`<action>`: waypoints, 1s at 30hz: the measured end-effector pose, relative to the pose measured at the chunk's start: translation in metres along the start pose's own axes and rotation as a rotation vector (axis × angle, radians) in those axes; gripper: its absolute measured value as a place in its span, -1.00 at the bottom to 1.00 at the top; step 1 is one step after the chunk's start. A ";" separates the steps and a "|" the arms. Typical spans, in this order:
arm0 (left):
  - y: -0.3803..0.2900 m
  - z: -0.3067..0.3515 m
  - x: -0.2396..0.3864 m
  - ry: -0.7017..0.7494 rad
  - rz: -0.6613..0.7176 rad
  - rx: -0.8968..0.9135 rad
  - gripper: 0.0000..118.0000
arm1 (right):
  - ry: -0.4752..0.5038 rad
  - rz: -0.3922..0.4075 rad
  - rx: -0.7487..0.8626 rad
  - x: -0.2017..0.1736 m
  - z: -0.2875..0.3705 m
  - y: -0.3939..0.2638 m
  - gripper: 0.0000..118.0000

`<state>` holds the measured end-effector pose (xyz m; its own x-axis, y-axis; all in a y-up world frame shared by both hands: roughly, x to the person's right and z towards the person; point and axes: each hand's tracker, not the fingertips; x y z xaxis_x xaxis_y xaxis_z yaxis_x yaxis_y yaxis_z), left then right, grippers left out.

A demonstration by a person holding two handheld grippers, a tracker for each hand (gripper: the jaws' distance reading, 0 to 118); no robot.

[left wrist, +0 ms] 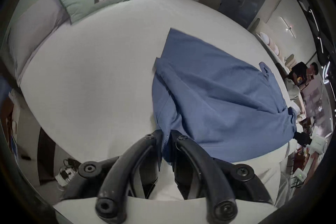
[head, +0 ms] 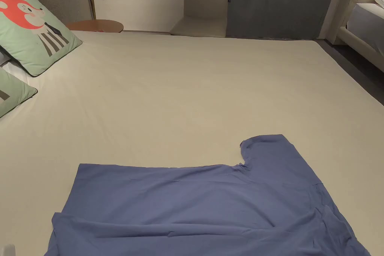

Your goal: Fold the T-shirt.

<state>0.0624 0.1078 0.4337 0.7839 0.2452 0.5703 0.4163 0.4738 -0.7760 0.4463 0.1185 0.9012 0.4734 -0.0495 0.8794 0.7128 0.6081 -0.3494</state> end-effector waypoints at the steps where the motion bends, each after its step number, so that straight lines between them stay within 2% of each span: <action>1: -0.003 -0.006 -0.006 -0.001 0.007 0.004 -0.91 | -0.012 0.009 -0.003 -0.001 -0.003 -0.004 -0.94; 5: -0.006 -0.007 -0.004 0.003 0.015 0.026 -0.90 | -0.029 0.043 0.003 -0.003 -0.008 -0.013 -0.94; 6: -0.006 -0.006 -0.004 0.005 0.017 0.034 -0.80 | -0.029 0.059 0.007 -0.004 -0.008 -0.014 -0.94; 7: -0.007 -0.004 -0.002 0.017 0.010 0.048 -0.51 | -0.029 0.061 0.011 -0.004 -0.008 -0.014 -0.77; 8: -0.006 0.000 0.001 0.049 -0.033 0.079 -0.14 | -0.037 0.065 0.034 -0.005 -0.005 -0.014 -0.39; 10: -0.004 0.011 0.007 0.046 -0.088 0.154 0.66 | -0.049 0.101 0.137 -0.010 0.007 -0.011 0.64; 11: 0.000 0.019 0.013 0.035 -0.108 0.195 0.80 | -0.044 0.109 0.189 -0.014 0.015 -0.005 0.77; 13: 0.010 0.038 0.030 0.005 -0.153 0.315 0.82 | -0.029 0.131 0.323 -0.027 0.033 0.008 0.76; 15: 0.025 0.055 0.055 0.014 -0.202 0.448 0.82 | -0.054 0.140 0.449 -0.045 0.049 0.030 0.77; 17: 0.037 0.068 0.076 0.017 -0.241 0.558 0.79 | -0.043 0.124 0.556 -0.061 0.062 0.047 0.76; 18: 0.043 0.074 0.088 0.010 -0.261 0.606 0.69 | -0.034 0.109 0.599 -0.071 0.067 0.055 0.74; 19: 0.046 0.078 0.094 0.003 -0.273 0.635 0.40 | -0.029 0.097 0.621 -0.075 0.069 0.061 0.58; 20: 0.051 0.082 0.102 -0.018 -0.283 0.667 0.02 | -0.015 0.088 0.653 -0.081 0.072 0.068 0.31; 21: 0.054 0.085 0.108 -0.035 -0.282 0.687 -0.50 | -0.015 0.080 0.680 -0.087 0.073 0.072 -0.05; 22: 0.058 0.087 0.111 -0.043 -0.285 0.701 -0.88 | -0.017 0.077 0.701 -0.092 0.074 0.074 -0.45; 23: 0.062 0.086 0.114 -0.046 -0.278 0.702 -1.00 | -0.014 0.083 0.706 -0.097 0.074 0.077 -0.58; 24: 0.067 0.085 0.115 -0.051 -0.270 0.704 -1.00 | -0.018 0.089 0.709 -0.101 0.073 0.080 -0.58; 25: 0.072 0.084 0.115 -0.057 -0.265 0.699 -1.00 | -0.018 0.091 0.713 -0.104 0.072 0.082 -0.95; 28: 0.090 0.075 0.114 -0.076 -0.262 0.659 -1.00 | 0.023 0.096 0.695 -0.107 0.067 0.090 -0.99; 30: 0.108 0.063 0.108 -0.094 -0.220 0.599 -1.00 | 0.015 0.106 0.683 -0.108 0.060 0.094 -0.99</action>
<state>0.1632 0.2389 0.4281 0.6545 0.1483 0.7414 0.2124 0.9050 -0.3685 0.4305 0.2287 0.7928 0.5326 0.0297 0.8458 0.1789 0.9728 -0.1468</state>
